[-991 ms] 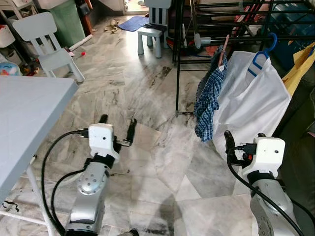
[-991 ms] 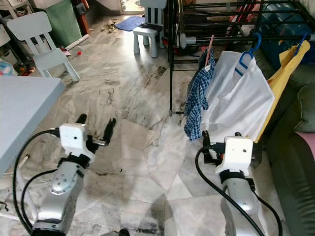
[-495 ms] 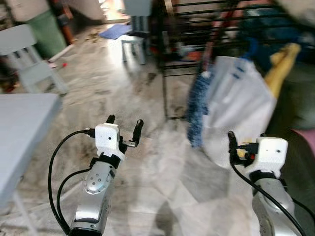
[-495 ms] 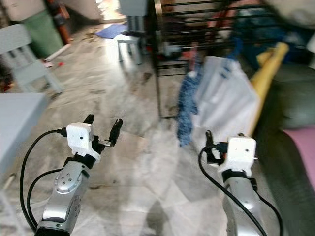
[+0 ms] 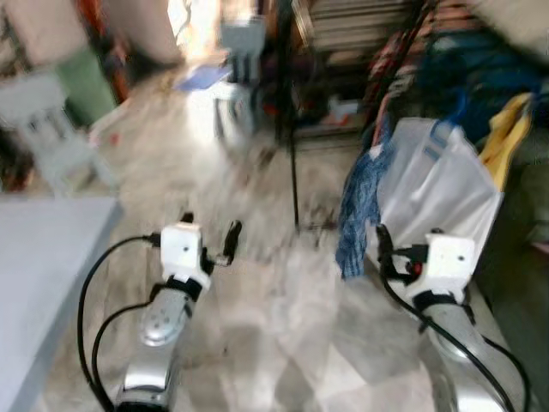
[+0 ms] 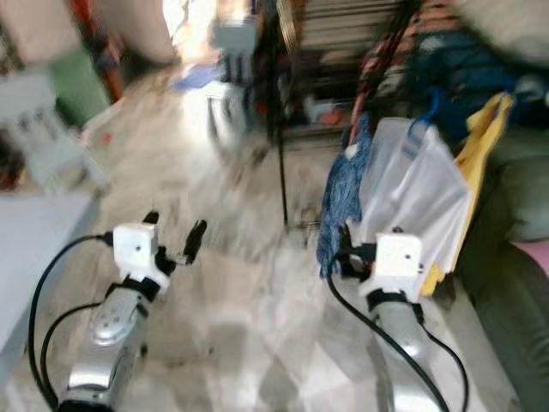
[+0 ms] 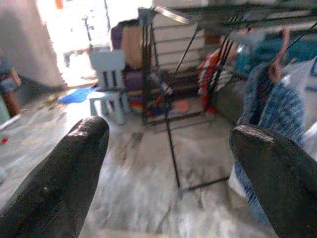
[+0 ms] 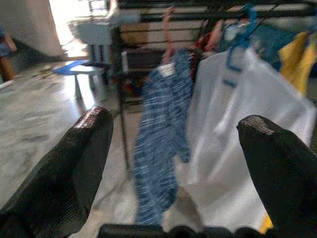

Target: Hang hanger

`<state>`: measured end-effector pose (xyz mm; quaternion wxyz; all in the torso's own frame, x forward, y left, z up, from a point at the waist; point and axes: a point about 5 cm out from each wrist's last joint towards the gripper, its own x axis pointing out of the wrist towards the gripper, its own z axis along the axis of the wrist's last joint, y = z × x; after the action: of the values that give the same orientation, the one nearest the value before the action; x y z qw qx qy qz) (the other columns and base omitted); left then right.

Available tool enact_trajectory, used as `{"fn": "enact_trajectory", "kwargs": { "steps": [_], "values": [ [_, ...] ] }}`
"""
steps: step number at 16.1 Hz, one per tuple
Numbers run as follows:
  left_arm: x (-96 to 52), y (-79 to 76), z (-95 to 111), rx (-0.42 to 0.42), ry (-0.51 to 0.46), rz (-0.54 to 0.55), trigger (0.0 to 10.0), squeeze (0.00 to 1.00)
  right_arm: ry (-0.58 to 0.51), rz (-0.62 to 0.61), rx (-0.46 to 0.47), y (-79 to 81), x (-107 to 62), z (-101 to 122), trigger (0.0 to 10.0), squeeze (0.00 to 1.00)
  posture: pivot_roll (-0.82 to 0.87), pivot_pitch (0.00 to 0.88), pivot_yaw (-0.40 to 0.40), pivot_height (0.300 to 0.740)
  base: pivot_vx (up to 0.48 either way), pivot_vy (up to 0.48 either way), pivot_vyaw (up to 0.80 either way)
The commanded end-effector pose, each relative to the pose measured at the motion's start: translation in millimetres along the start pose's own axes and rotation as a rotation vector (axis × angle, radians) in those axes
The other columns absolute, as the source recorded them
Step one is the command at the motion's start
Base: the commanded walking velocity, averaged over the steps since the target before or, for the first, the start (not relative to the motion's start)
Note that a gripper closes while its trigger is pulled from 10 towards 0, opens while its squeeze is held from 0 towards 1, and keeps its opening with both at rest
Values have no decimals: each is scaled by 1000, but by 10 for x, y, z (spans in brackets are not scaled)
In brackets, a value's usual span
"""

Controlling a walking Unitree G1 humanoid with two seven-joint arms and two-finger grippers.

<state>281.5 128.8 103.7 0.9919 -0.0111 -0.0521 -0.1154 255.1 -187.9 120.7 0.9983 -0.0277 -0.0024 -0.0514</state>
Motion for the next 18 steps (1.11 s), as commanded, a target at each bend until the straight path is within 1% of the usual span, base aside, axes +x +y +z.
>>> {"fn": "enact_trajectory", "kwargs": {
  "steps": [1,2,5,6,9,11,13,14,15,18],
  "values": [
    [35,-67,8,3,-4,-25,10000,0,11,-23,-10,-60,8,-33,10000,0,-158,4,97,740,315,364,0],
    [42,-76,-6,-2,7,-19,10000,0,8,-27,-13,-73,17,-29,10000,0,-159,3,96,740,0,274,0],
    [38,-111,-35,11,22,-14,10000,0,6,-36,-22,-84,39,-24,10000,0,-155,13,95,740,0,0,0],
    [19,-143,-49,2,27,-42,10000,0,6,-38,-25,-79,56,-27,10000,0,-152,20,91,740,0,0,0],
    [5,-144,-55,-11,27,-30,10000,0,8,-25,-32,-62,71,-31,10000,0,-147,21,80,740,0,0,0],
    [4,-128,-70,-12,32,-10,10000,0,14,-19,-38,-65,81,-35,10000,0,-147,25,69,740,0,0,0],
    [2,-65,-87,-4,40,26,10000,0,34,-13,-45,-65,83,-64,10000,0,-145,30,58,740,0,0,0],
    [1,-34,-95,-10,43,44,10000,0,44,1,-55,-52,82,-77,10000,0,-142,36,34,740,0,0,0],
    [-4,-16,-95,-14,42,69,10000,0,60,46,-70,-15,78,-90,10000,0,-140,45,11,740,0,0,0],
    [-52,-36,-127,-27,49,99,10000,0,77,89,-94,-6,83,-100,10000,0,-136,60,-9,740,0,0,0]
  ]
}}
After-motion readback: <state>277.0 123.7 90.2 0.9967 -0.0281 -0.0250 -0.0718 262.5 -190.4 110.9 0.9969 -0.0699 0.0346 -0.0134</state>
